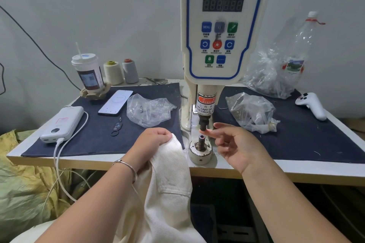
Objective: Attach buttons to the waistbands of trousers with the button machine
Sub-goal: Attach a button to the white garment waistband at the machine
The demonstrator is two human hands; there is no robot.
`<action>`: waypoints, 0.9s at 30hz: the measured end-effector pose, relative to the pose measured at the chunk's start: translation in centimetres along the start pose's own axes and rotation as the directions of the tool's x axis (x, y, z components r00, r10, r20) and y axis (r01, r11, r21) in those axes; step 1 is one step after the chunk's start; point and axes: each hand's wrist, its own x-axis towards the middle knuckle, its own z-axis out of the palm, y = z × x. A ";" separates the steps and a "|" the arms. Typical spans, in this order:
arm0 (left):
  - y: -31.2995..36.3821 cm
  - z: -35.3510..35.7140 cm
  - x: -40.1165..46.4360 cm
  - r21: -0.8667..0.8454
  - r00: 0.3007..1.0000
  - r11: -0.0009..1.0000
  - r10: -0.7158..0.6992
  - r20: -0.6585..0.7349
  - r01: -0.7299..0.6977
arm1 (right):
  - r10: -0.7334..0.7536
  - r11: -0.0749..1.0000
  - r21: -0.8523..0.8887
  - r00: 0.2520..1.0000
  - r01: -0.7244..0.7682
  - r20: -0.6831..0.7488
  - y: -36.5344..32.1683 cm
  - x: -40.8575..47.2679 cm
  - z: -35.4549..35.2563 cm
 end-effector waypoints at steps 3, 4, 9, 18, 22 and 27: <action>0.0 0.0 0.0 0.006 1.000 1.000 0.005 0.007 -0.005 | -0.001 1.000 0.003 1.000 0.001 0.022 -0.2 -0.4 0.0; 0.0 -0.1 0.0 0.005 1.000 1.000 0.005 0.008 -0.005 | -0.005 1.000 -0.005 1.000 0.005 0.029 -0.3 -0.7 -0.1; -0.1 -0.1 0.0 -0.020 1.000 1.000 -0.002 0.017 0.002 | -0.175 0.948 -0.283 0.981 0.143 -0.089 1.4 -2.7 0.0; 0.4 -0.3 0.2 0.115 0.997 0.991 0.074 0.008 -0.074 | -0.596 0.225 -0.725 0.681 0.651 0.426 4.8 1.0 10.9; 0.1 -0.8 -0.3 -0.160 0.999 0.987 0.025 0.046 -0.017 | -0.419 -0.148 -0.896 0.794 0.418 0.440 3.1 9.4 16.6; -0.6 -1.0 0.3 -0.110 0.994 0.994 0.024 0.109 -0.012 | -0.152 -0.441 -0.853 0.914 0.278 0.376 3.9 15.8 19.7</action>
